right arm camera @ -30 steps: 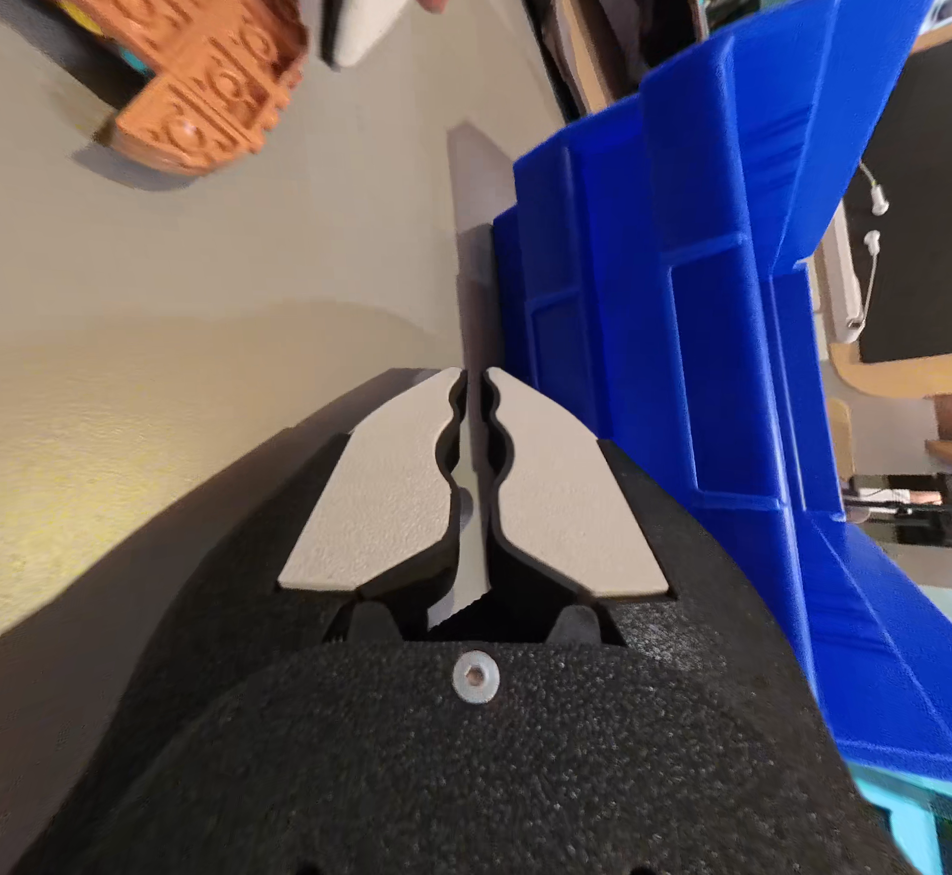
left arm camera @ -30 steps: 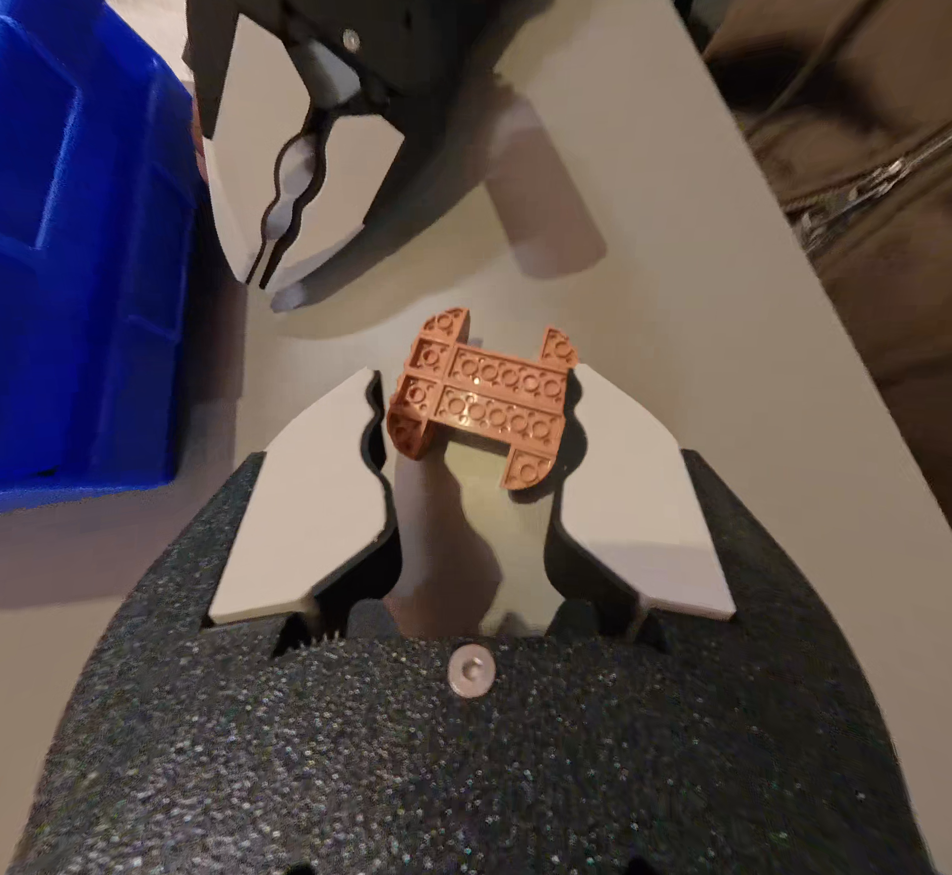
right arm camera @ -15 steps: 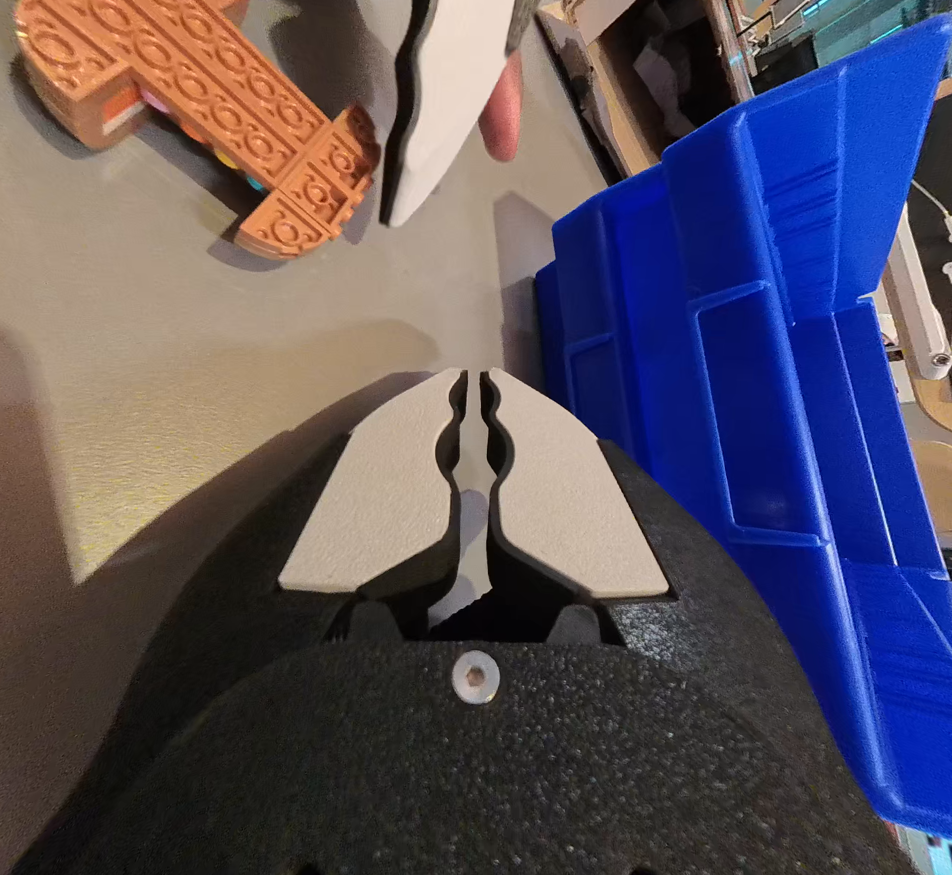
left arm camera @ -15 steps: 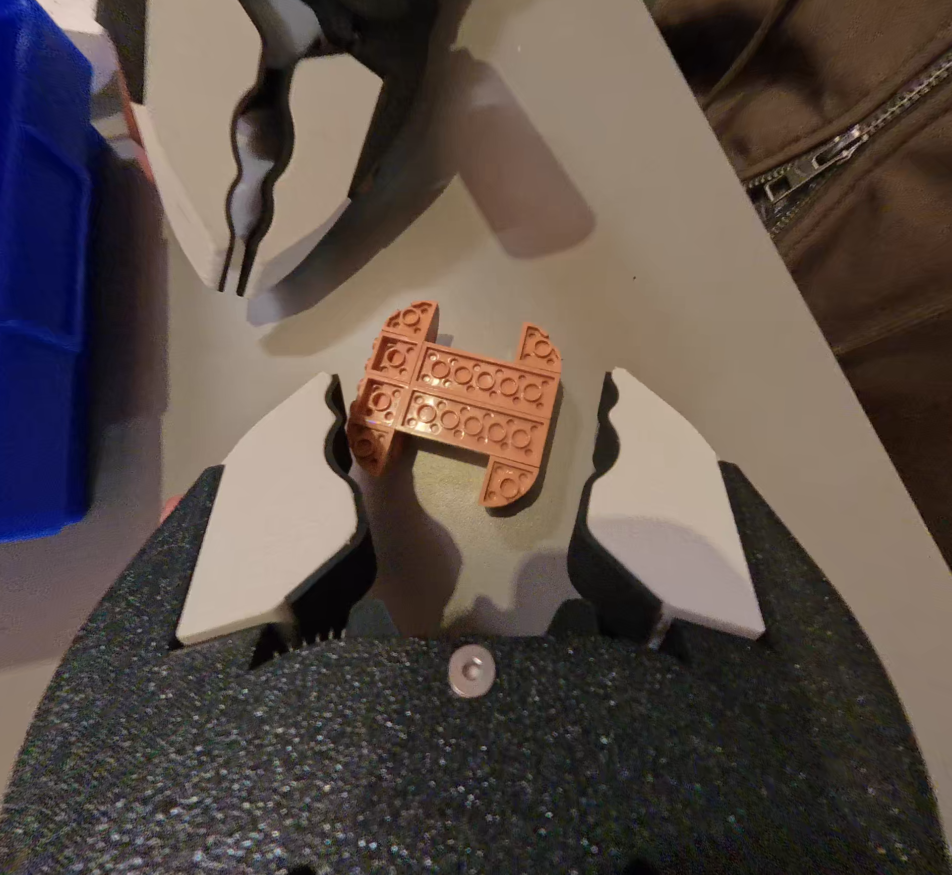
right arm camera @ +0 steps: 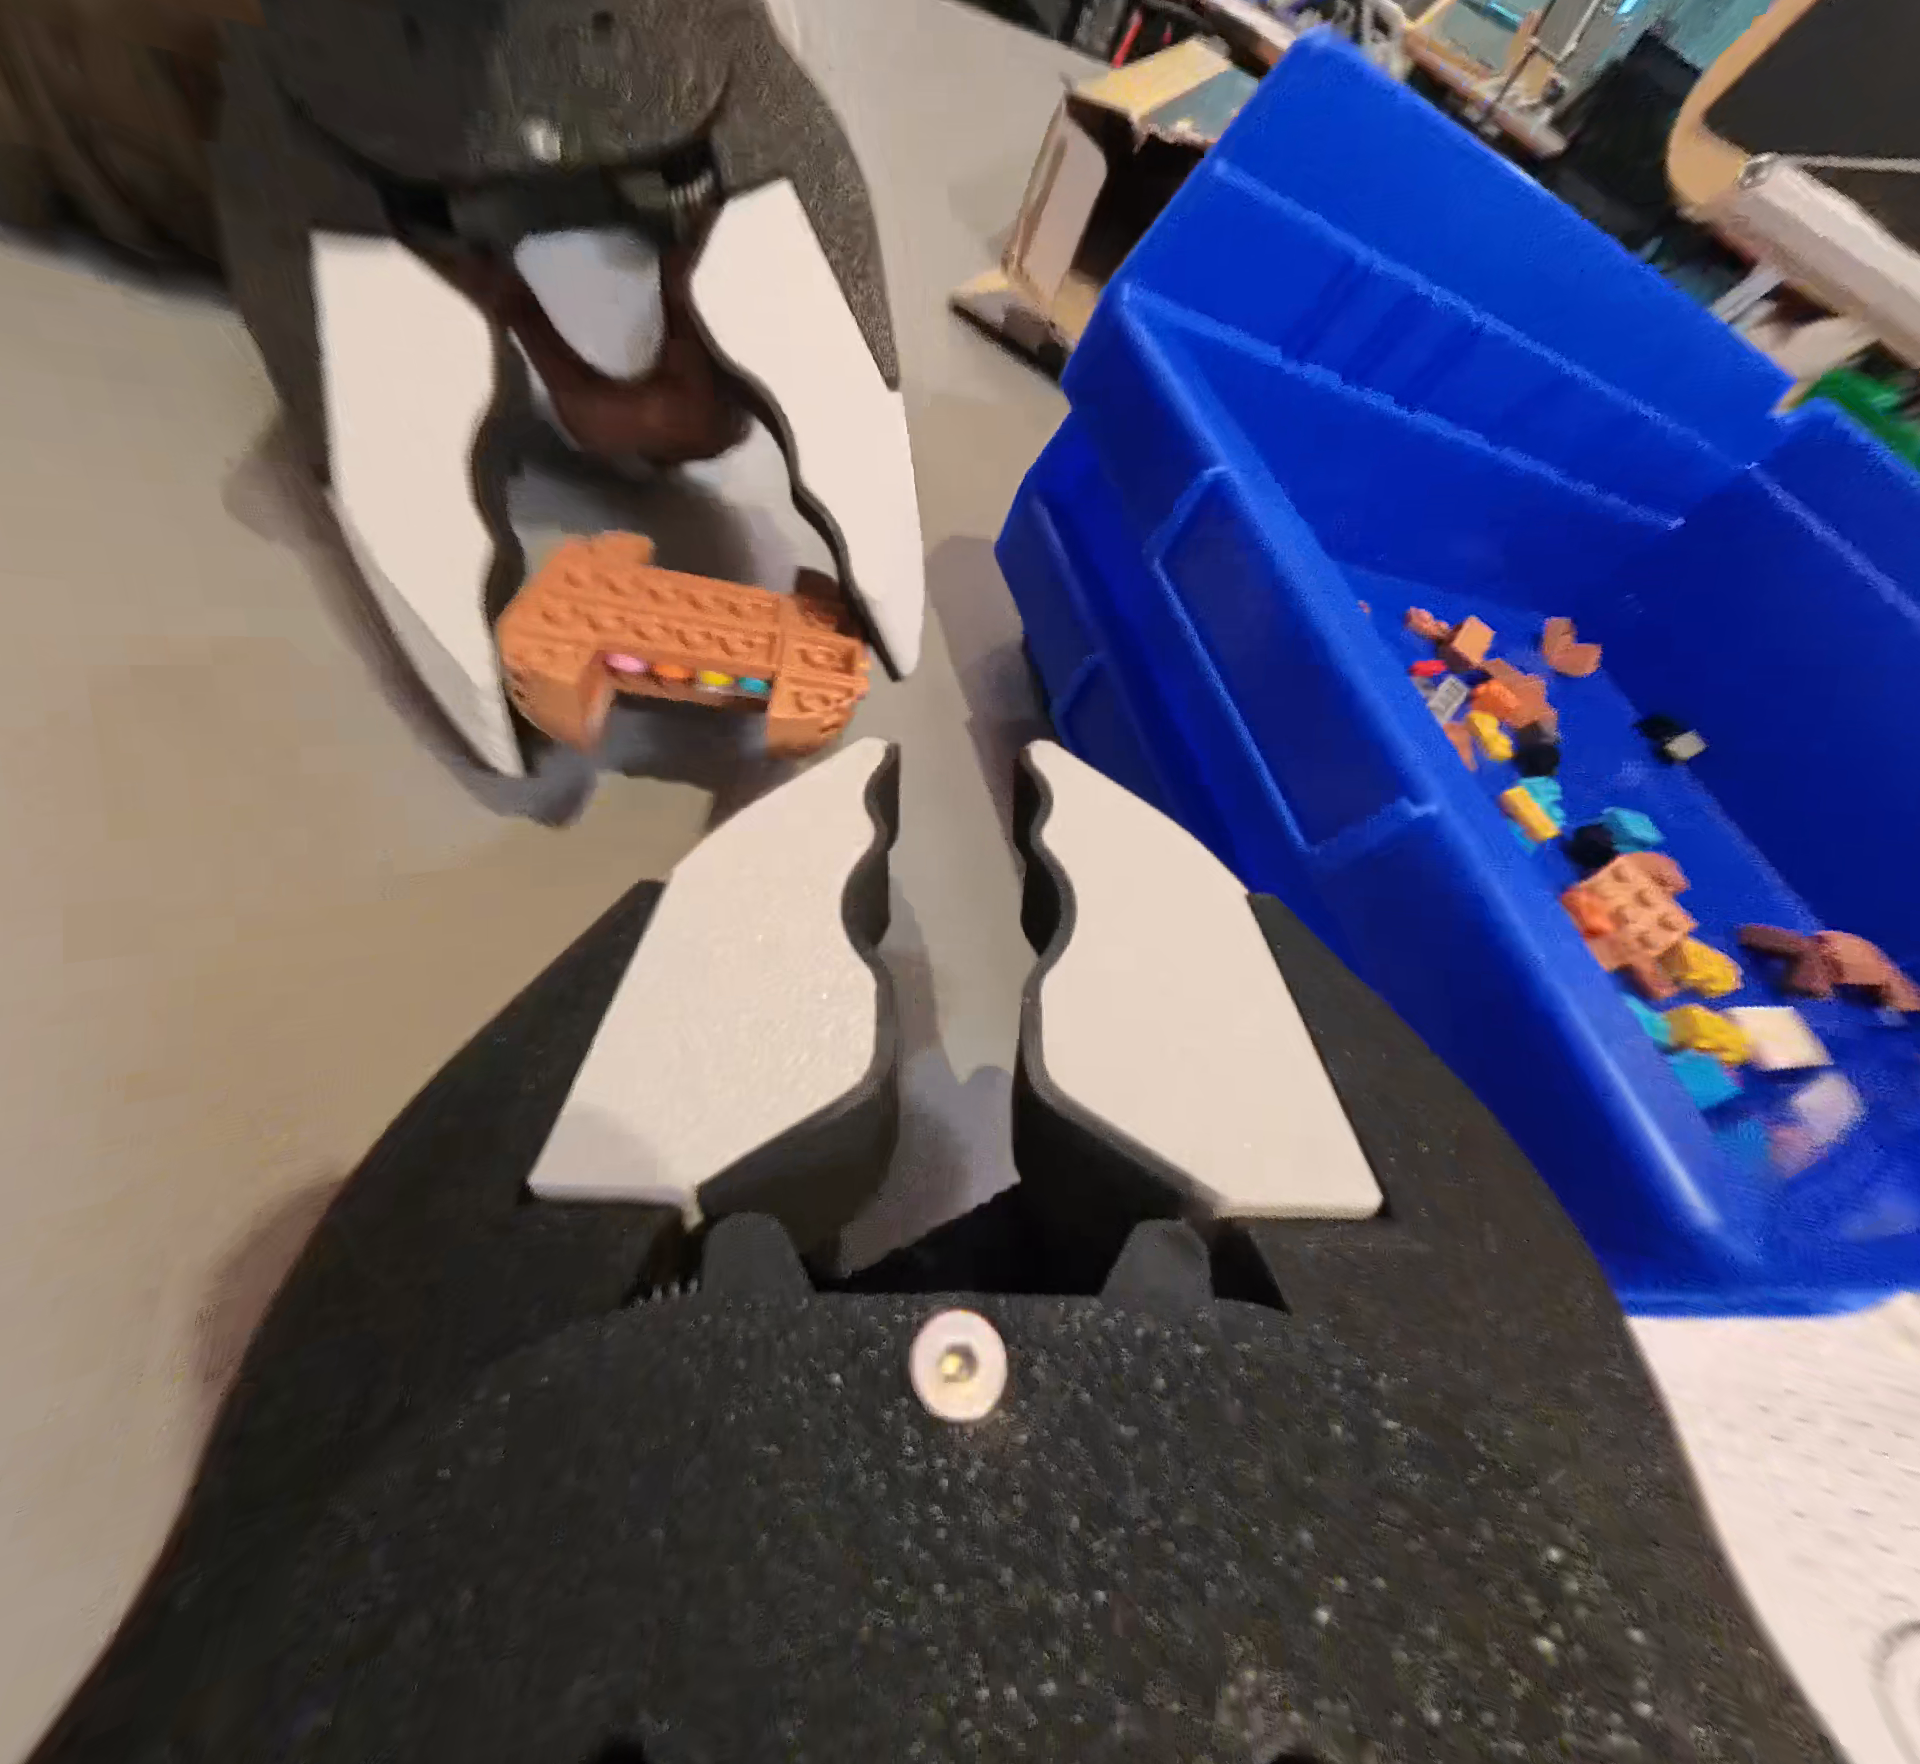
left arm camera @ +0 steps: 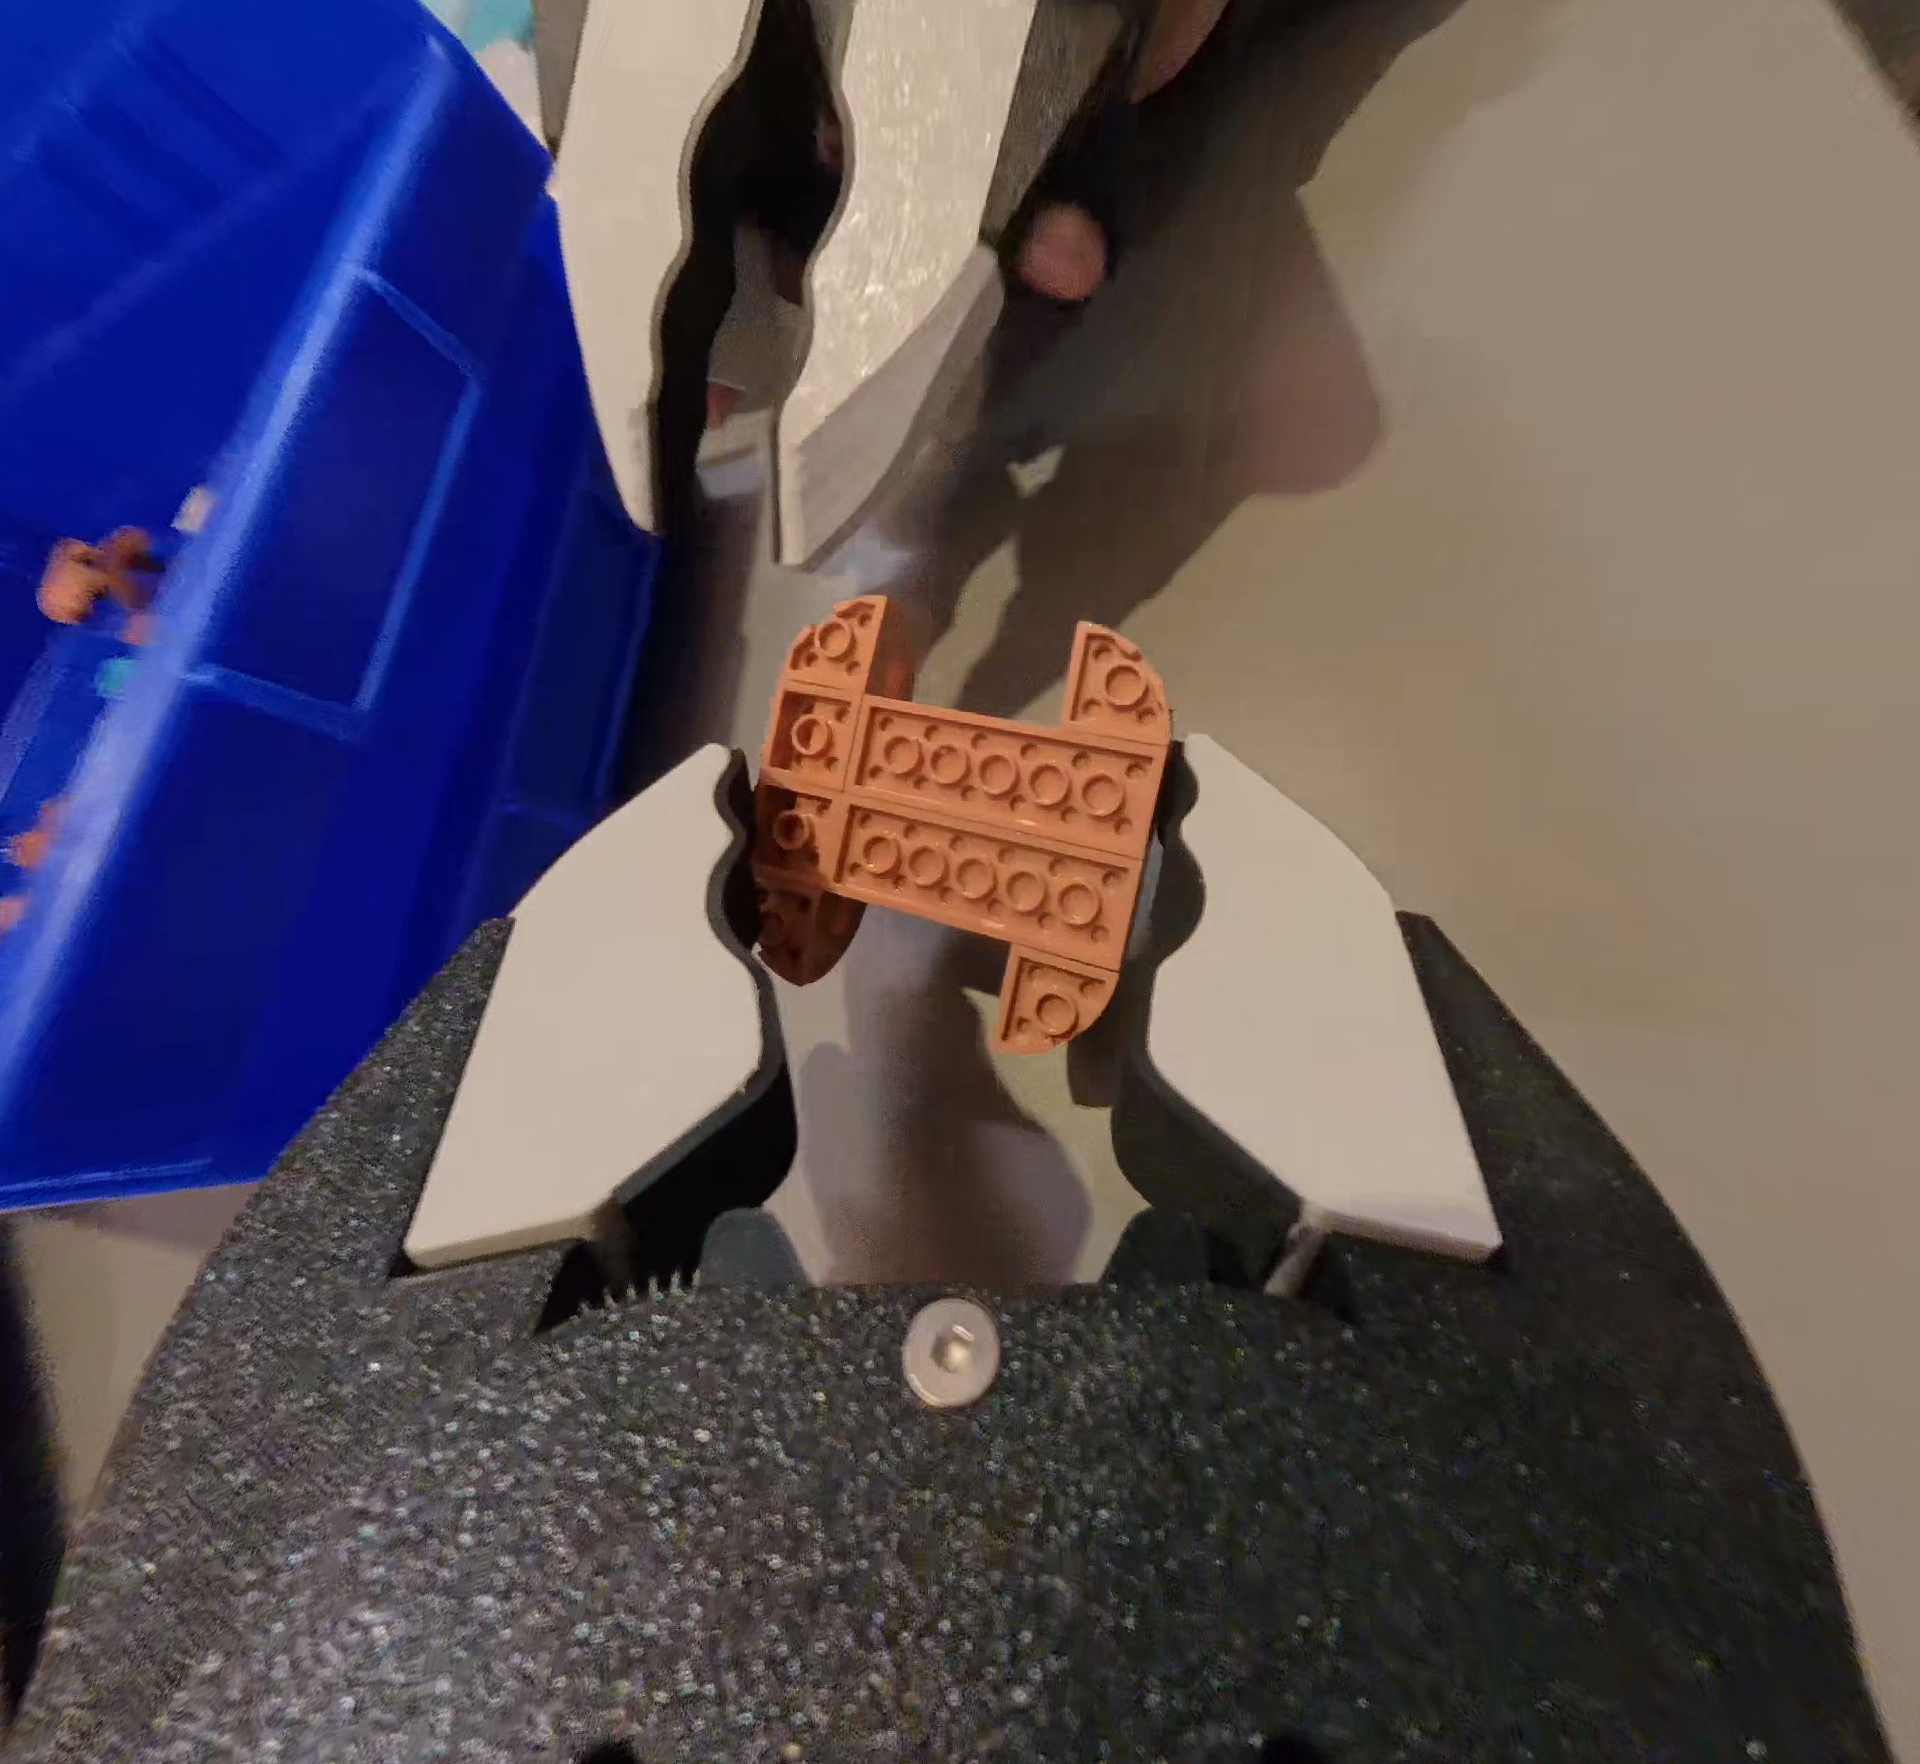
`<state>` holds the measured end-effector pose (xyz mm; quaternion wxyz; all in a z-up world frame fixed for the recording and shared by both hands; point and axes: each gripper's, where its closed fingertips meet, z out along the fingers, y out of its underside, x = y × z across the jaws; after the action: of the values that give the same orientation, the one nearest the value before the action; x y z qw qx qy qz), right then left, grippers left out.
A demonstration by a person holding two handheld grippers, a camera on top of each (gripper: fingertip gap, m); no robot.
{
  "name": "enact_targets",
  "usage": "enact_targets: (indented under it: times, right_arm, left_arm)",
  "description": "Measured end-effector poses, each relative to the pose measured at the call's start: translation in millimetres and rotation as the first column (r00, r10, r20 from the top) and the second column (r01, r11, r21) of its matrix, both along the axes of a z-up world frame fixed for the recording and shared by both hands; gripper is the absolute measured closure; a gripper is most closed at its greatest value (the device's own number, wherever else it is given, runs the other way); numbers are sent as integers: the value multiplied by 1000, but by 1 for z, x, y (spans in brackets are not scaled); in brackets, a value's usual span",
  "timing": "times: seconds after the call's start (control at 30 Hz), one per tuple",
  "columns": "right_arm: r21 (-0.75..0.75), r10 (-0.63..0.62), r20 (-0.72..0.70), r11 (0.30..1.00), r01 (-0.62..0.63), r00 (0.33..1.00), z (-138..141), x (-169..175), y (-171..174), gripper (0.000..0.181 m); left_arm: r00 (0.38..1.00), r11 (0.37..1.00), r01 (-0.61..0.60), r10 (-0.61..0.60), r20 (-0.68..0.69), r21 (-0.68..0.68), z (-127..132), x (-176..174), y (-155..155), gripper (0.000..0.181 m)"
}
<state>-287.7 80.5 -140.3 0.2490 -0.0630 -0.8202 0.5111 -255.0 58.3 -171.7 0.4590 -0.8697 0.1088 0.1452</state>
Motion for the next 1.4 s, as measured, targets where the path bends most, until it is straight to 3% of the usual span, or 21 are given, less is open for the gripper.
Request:
enact_targets:
  times: [0.1, 0.23, 0.47, 0.67, 0.8, 0.87, 1.03, 1.1, 1.2, 1.4]
  right_arm:
    - [-135, 77, 167, 989, -55, 983, 7, 8, 1, 150]
    - [-266, 191, 374, 960, -92, 908, 10, 17, -5, 135]
    - [-387, 261, 467, 919, -70, 845, 21, 17, -6, 134]
    - [-422, 340, 481, 898, -127, 808, 25, 29, -14, 152]
    - [-407, 325, 457, 904, -131, 828, 24, 28, -14, 160]
    - [-397, 304, 445, 910, -118, 842, 24, 24, -13, 161]
    - [-403, 234, 388, 913, -64, 892, 31, 11, -4, 166]
    - [-402, 208, 361, 914, -49, 909, 33, 7, -1, 175]
    - [-385, 183, 345, 922, -39, 921, 31, 4, 0, 176]
    - [-366, 172, 296, 929, -54, 940, 32, 8, -3, 181]
  left_arm:
    - [982, 997, -66, 72, -173, 44, 11, -14, 4, 106]
    - [923, 993, -93, 116, -366, 79, 21, -23, 6, 106]
    - [737, 996, -62, 90, -670, 65, 36, -12, 12, 106]
    - [632, 999, -53, 34, -774, 0, 32, -7, 14, 106]
    - [669, 999, -25, 36, -742, 26, 34, -3, 17, 106]
    - [731, 998, -15, 47, -681, 53, 34, -3, 16, 107]
    - [935, 975, -9, 86, -344, 221, 46, -3, 10, 108]
    - [979, 961, -30, 83, -185, 276, 51, -4, 7, 108]
    - [997, 961, -73, 78, -5, 267, 44, -9, 5, 106]
    - [981, 985, -133, 115, 159, 107, 11, -11, 7, 107]
